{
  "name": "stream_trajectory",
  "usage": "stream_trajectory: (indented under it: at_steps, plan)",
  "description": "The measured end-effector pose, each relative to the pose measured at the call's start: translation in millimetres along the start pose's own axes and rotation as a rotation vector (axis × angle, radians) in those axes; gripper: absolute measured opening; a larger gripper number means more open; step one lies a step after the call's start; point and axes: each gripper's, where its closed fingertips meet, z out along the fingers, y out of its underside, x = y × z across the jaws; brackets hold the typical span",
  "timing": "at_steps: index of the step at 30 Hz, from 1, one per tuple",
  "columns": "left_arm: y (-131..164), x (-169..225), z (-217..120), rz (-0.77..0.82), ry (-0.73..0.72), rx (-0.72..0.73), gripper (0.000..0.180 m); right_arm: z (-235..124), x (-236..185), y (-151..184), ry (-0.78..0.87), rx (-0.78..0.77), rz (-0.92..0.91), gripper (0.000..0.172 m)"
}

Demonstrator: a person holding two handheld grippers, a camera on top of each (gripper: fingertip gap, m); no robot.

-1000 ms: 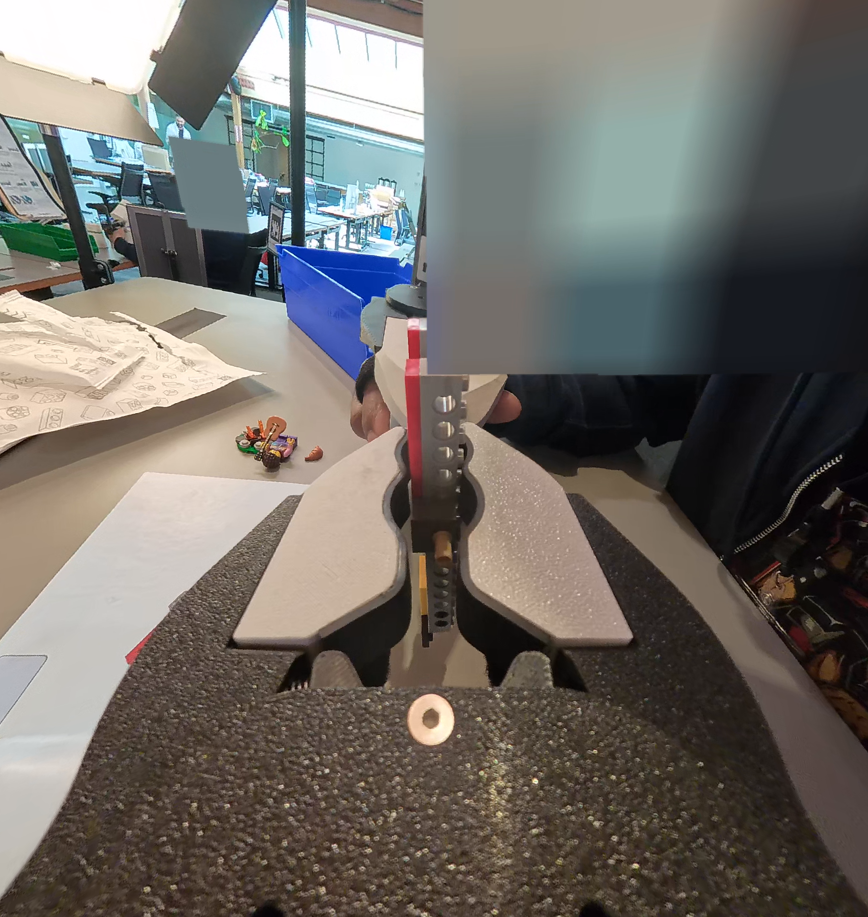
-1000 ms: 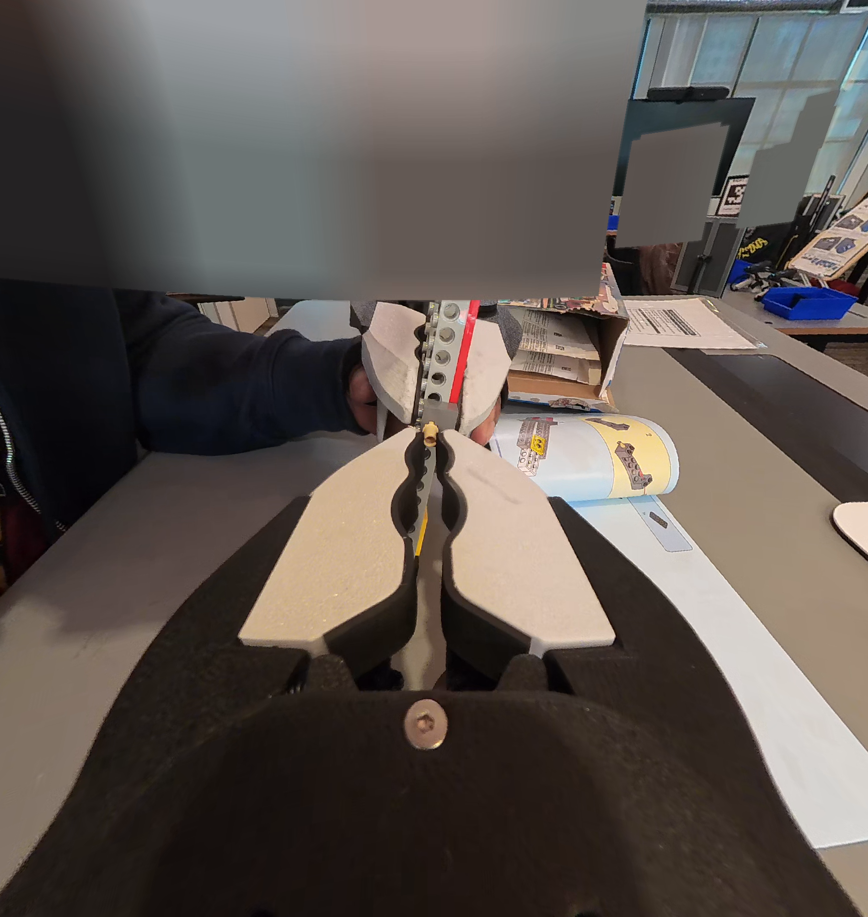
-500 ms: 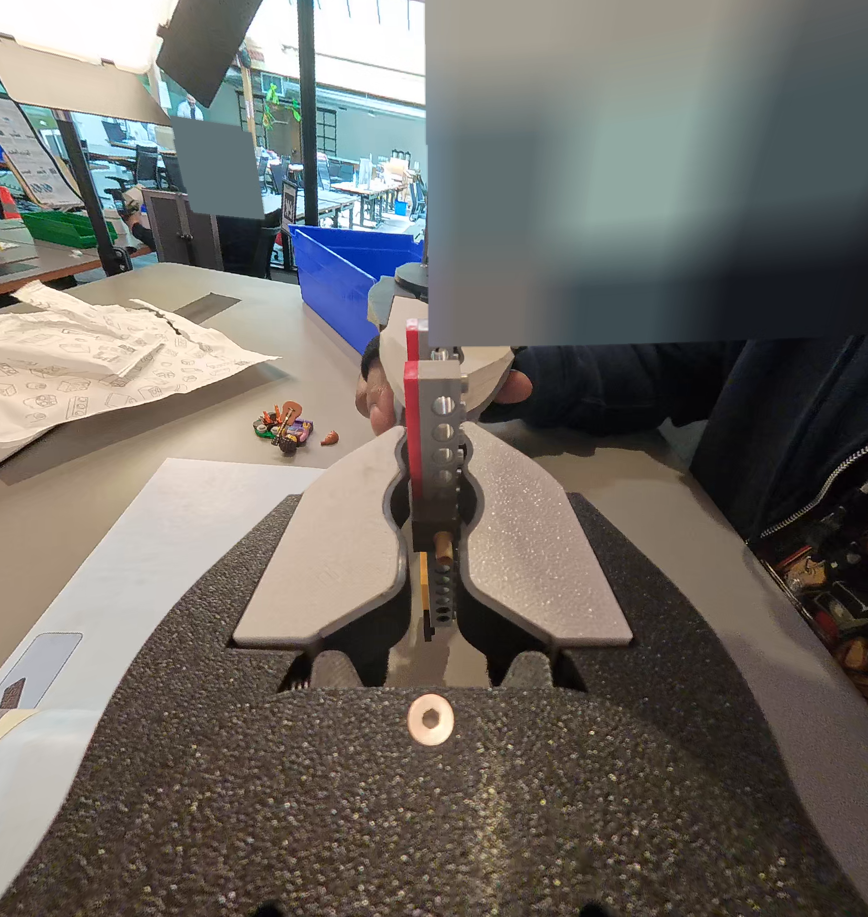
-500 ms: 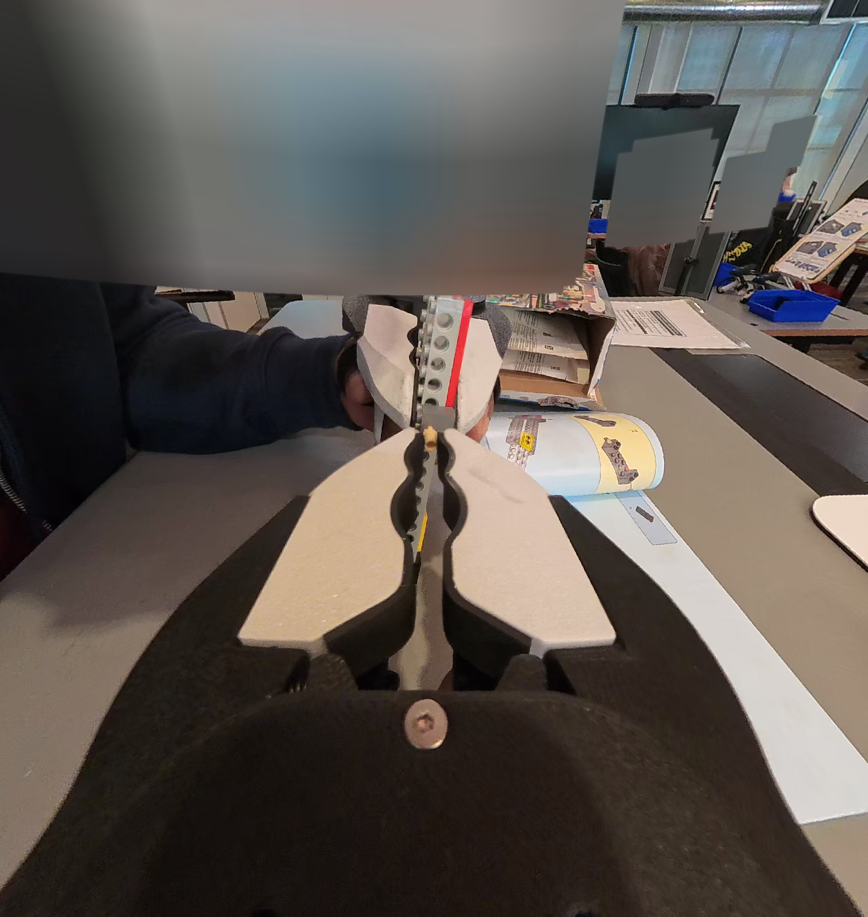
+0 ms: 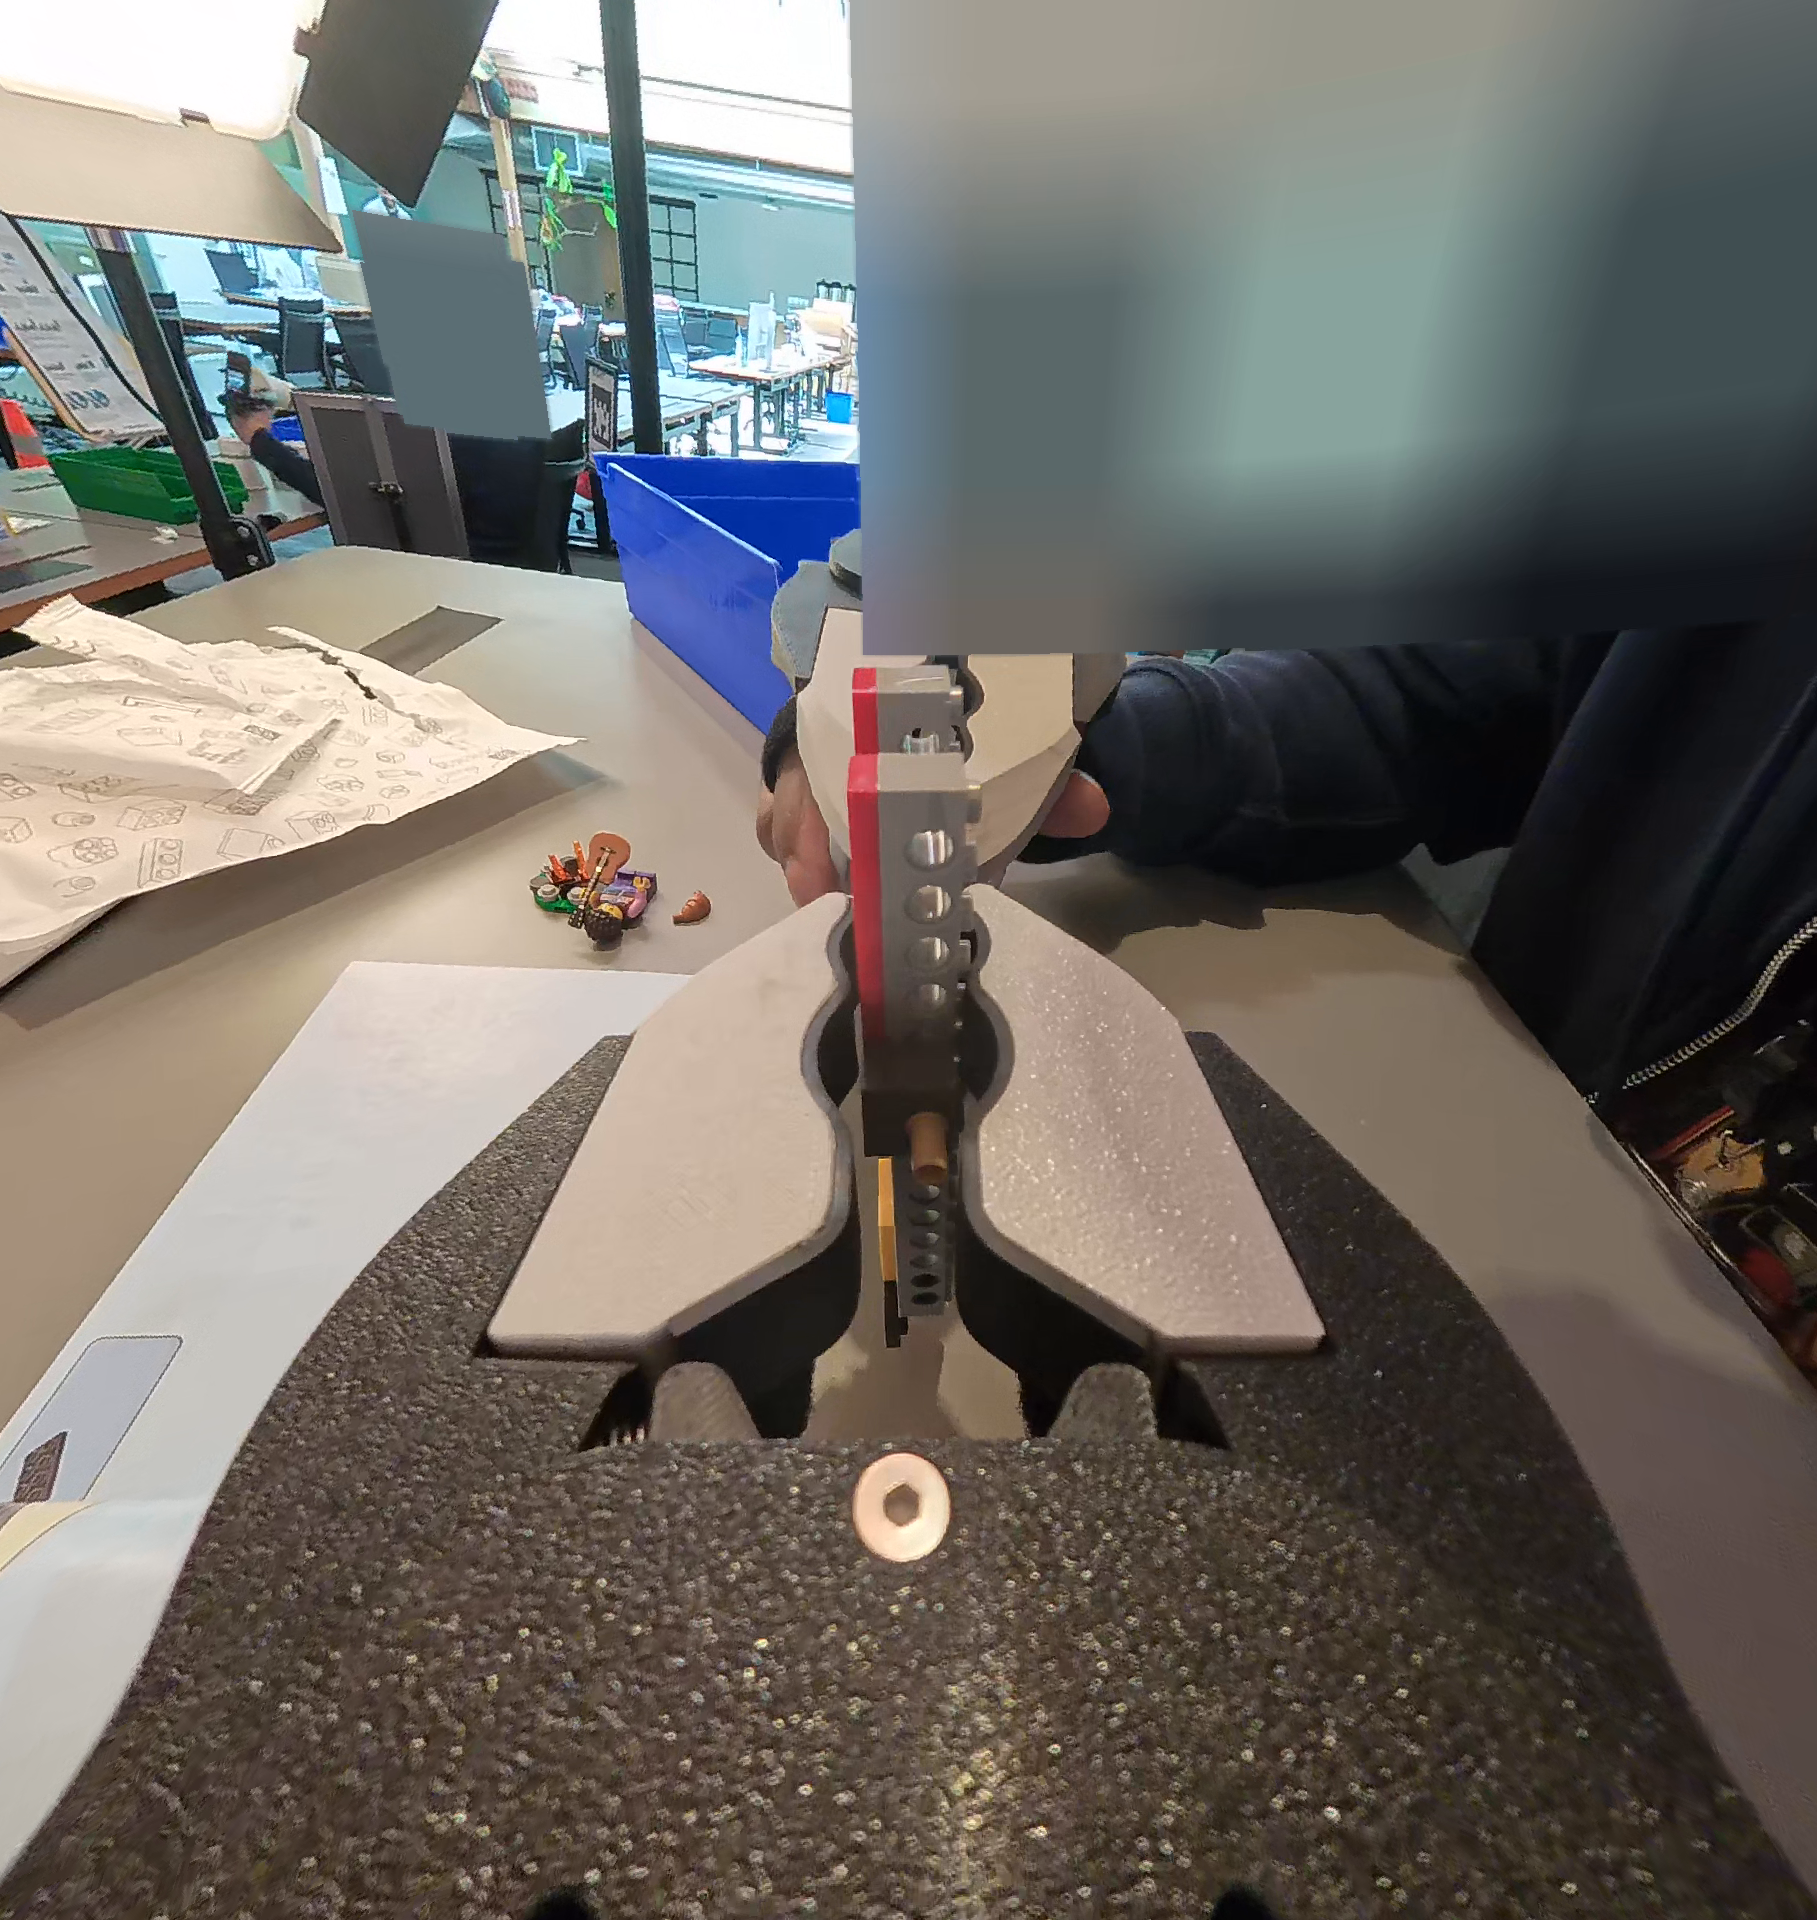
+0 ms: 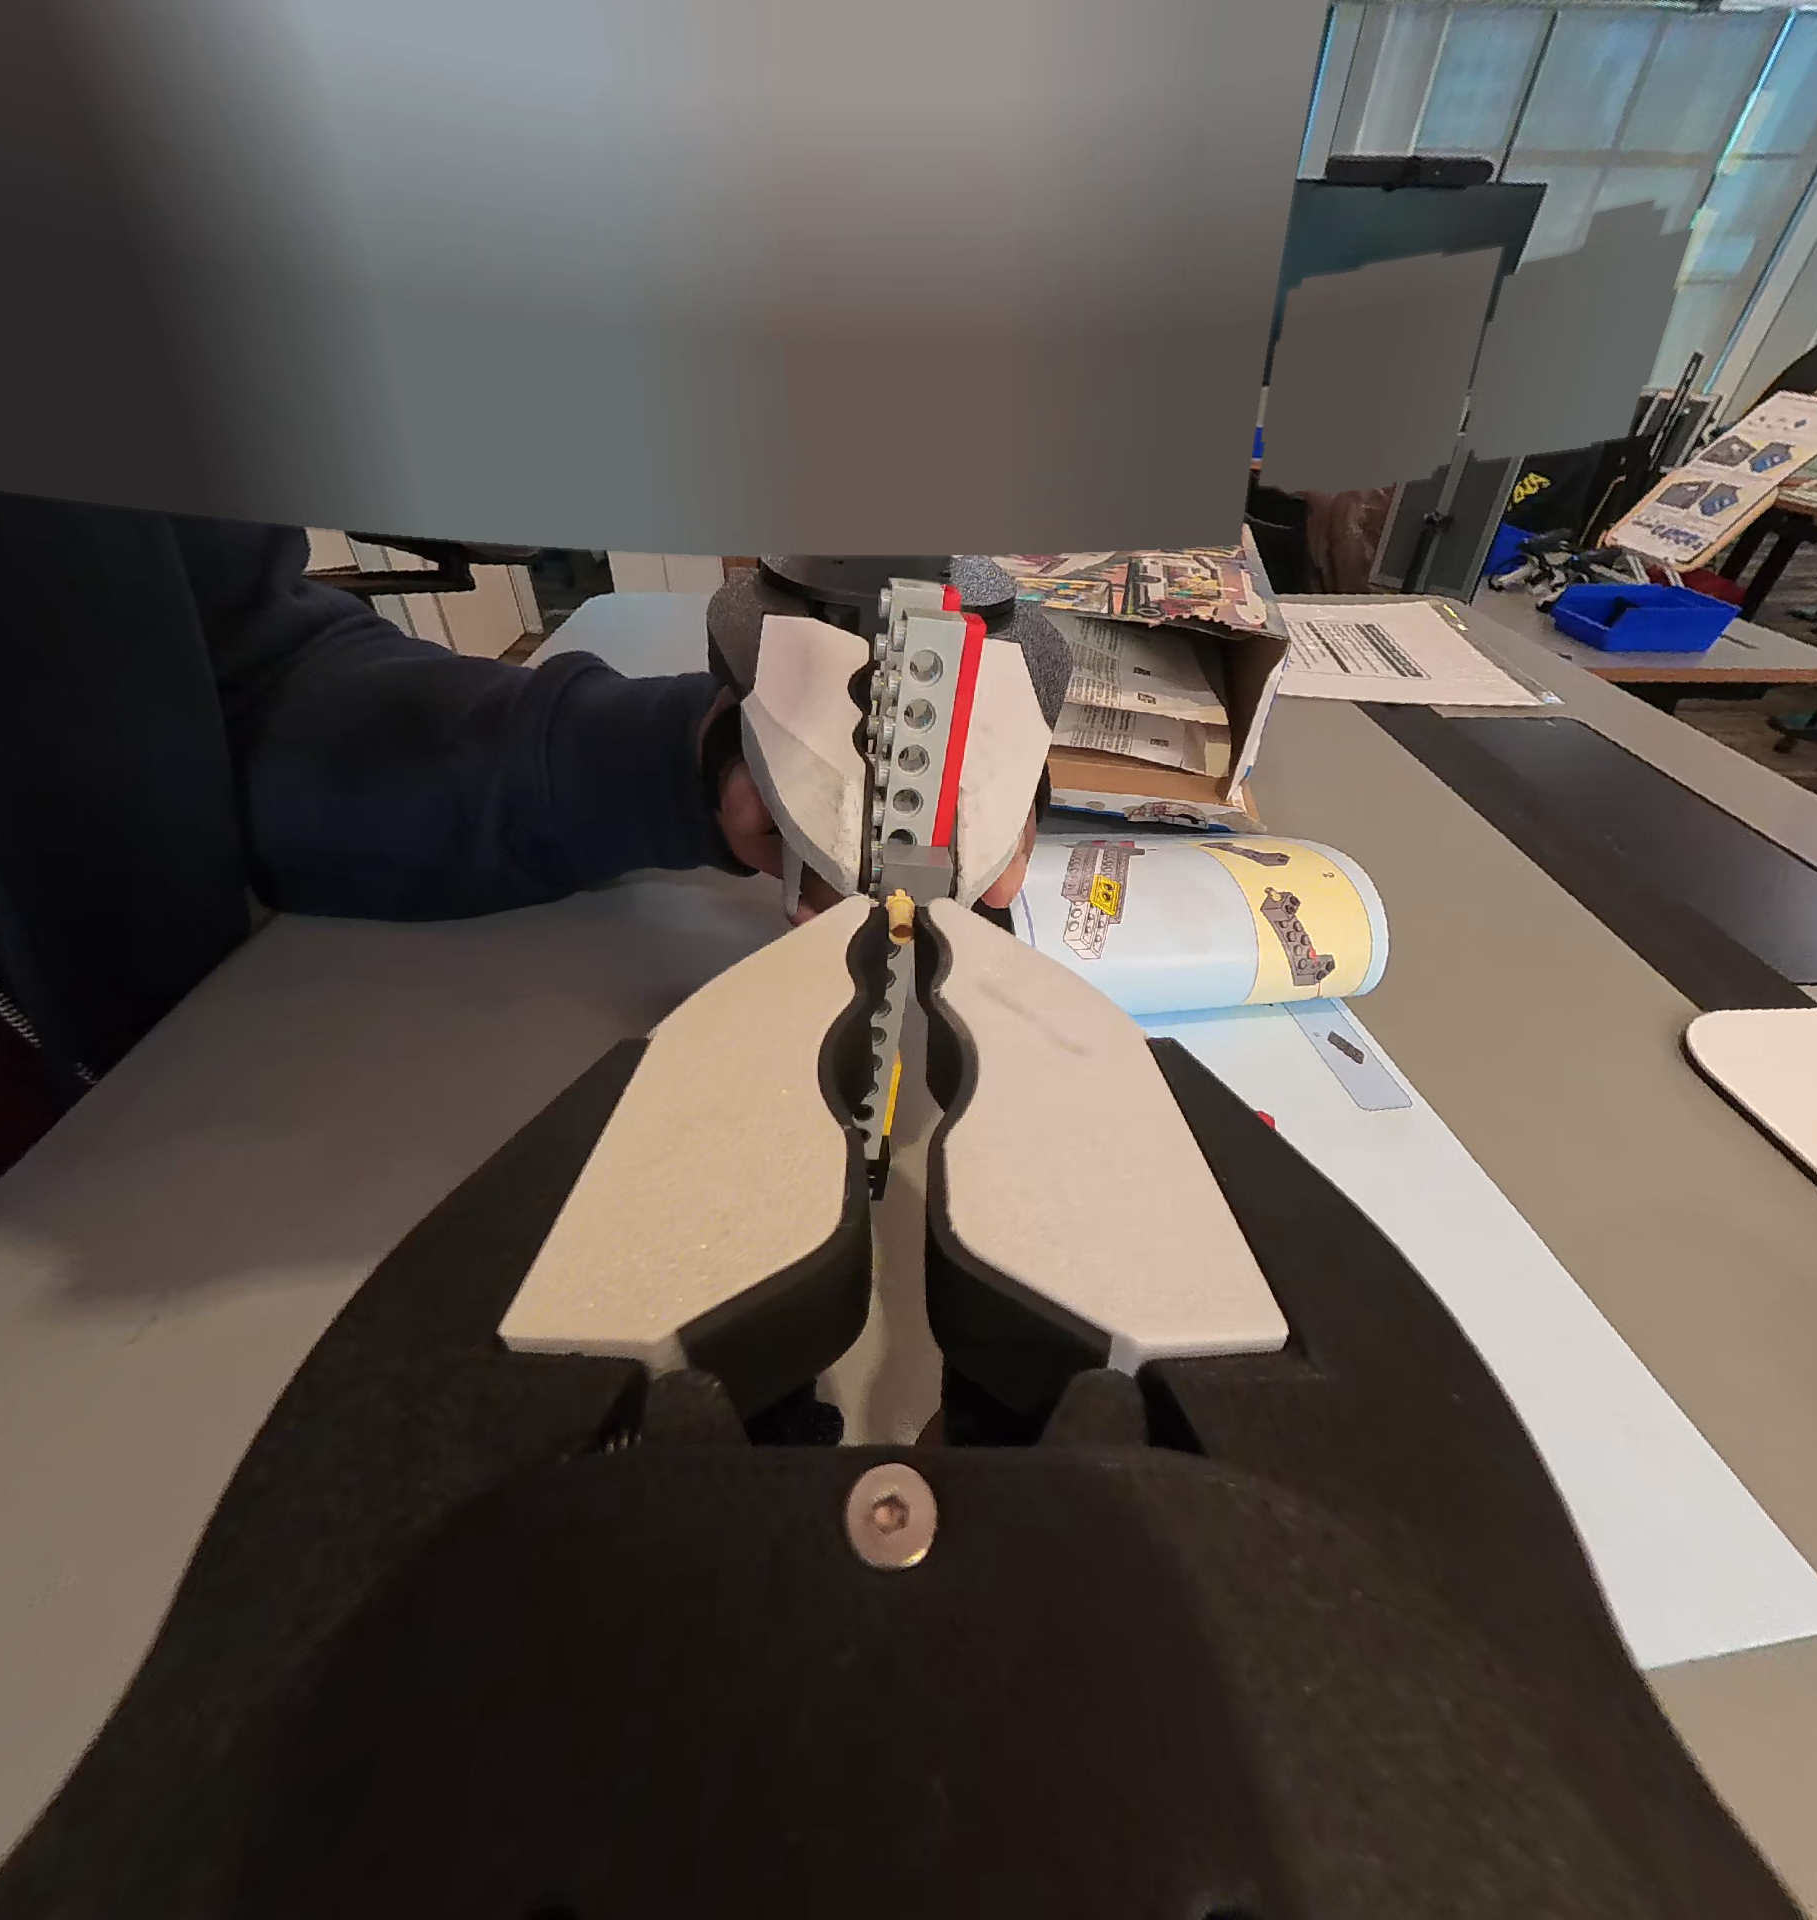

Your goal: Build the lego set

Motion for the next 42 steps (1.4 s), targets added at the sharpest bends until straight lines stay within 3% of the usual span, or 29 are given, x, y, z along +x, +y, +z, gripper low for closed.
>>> stream_trajectory:
  at_steps: [28, 32, 42]
  plan:
    - [-16, 8, 1, -0.006, 0.033, 0.104, 0.015, 6, -7, -9, 0.064, 0.052, -0.059, 0.005]
    - [-21, 7, -3, -0.022, 0.039, 0.145, 0.015, 0, -3, -12, 0.066, 0.074, -0.030, 0.013]
    - [-20, 9, 1, -0.047, 0.060, 0.153, 0.016, 5, -7, -8, 0.068, 0.054, -0.037, 0.004]
